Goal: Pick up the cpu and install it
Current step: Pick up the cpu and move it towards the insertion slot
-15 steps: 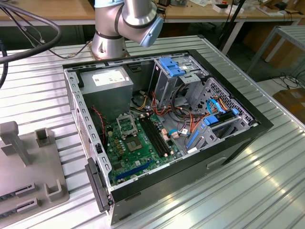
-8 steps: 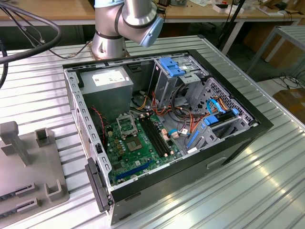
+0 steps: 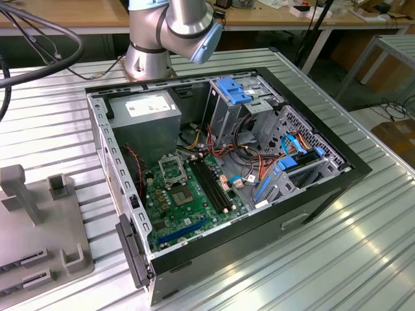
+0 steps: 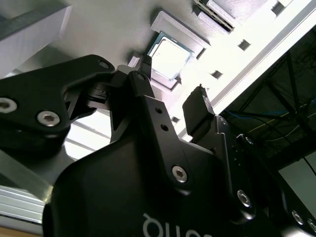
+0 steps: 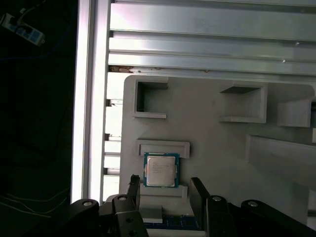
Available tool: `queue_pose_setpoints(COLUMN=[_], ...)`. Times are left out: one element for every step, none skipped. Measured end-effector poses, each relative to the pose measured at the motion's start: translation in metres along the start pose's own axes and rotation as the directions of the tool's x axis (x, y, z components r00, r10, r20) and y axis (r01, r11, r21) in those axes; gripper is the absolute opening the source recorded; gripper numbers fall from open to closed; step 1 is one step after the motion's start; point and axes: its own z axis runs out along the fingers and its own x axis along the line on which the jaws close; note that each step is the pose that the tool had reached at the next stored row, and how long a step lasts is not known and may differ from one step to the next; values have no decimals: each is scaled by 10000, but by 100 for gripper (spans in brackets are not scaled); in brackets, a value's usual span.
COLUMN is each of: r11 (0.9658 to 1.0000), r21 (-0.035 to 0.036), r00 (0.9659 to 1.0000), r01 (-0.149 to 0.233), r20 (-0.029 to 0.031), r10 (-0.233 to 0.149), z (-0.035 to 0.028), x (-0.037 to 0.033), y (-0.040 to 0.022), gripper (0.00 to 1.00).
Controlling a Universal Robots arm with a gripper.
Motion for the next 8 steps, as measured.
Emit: queue_pose_setpoints(r11=[10000, 10000, 10000, 10000, 10000, 10000, 10000, 10000], r21=[1, 1, 2, 1, 2, 1, -3, -5], r00=[10000, 10000, 10000, 10000, 10000, 10000, 10000, 10000], r01=[0, 0, 1, 1, 1, -6, -38, -43], r20=[-2, -2, -2, -3, -2, -2, -2, -2], r10=[0, 0, -1, -1, -1, 6, 38, 43], z=[11, 25, 37, 51, 66, 82, 102, 124], x=[0, 0, -1, -1, -1, -2, -3, -3], y=[-1, -1, -2, -2, -3, -4, -4, -4], gripper=[53, 53, 53, 53, 53, 53, 53, 53])
